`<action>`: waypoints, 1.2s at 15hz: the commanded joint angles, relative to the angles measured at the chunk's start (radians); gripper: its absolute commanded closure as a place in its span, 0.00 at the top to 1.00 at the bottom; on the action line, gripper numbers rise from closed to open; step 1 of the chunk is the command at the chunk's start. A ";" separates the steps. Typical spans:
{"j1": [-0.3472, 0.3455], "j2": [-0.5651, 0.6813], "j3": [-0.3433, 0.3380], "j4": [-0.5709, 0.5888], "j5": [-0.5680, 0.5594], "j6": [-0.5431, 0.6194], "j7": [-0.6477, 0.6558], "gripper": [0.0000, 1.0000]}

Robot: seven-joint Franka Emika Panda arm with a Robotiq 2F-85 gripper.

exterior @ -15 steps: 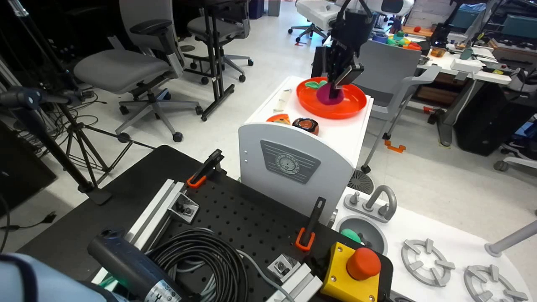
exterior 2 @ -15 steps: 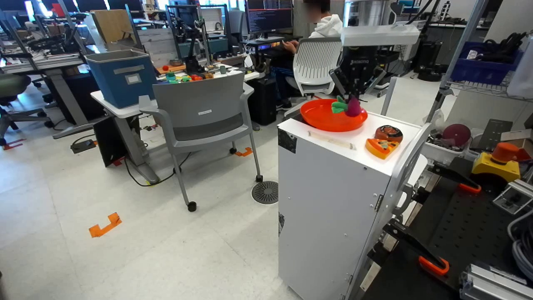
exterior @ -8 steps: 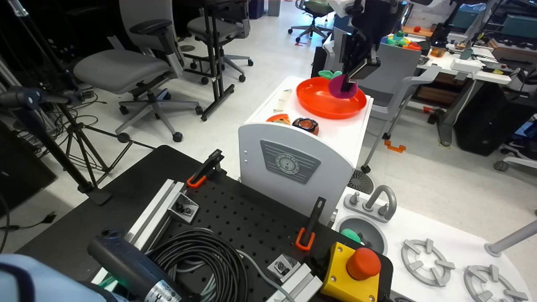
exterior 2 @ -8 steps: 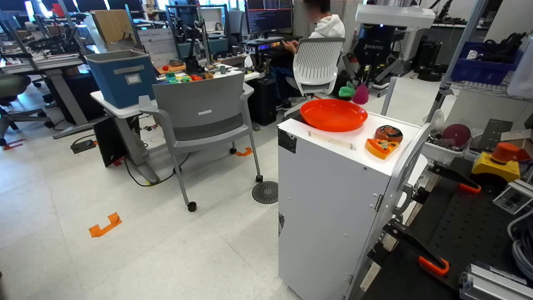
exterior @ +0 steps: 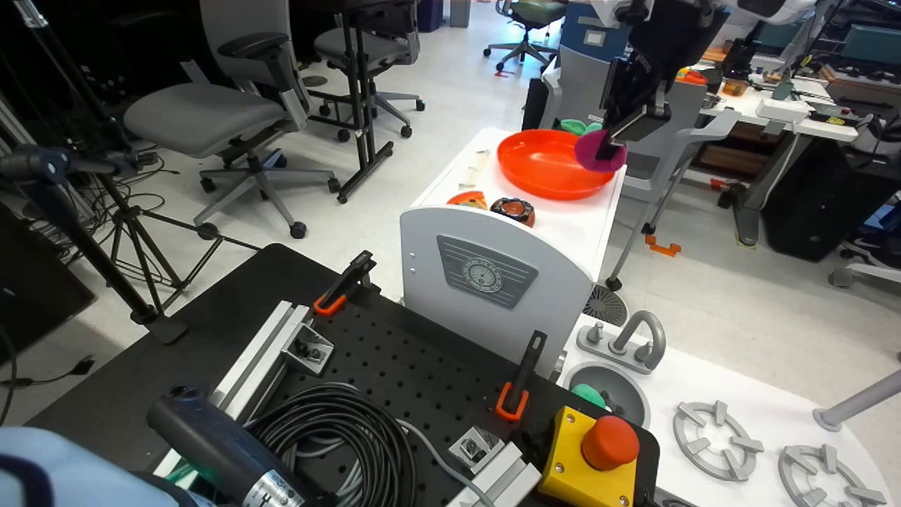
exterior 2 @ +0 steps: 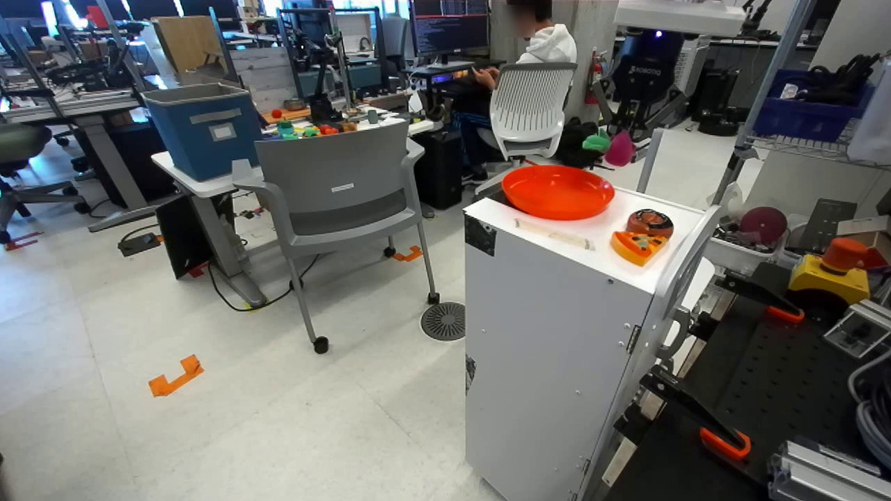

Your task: Remove the tulip plush toy from the orange plate

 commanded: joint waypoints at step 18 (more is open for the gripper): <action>-0.033 -0.012 -0.079 -0.105 -0.188 0.077 -0.064 0.03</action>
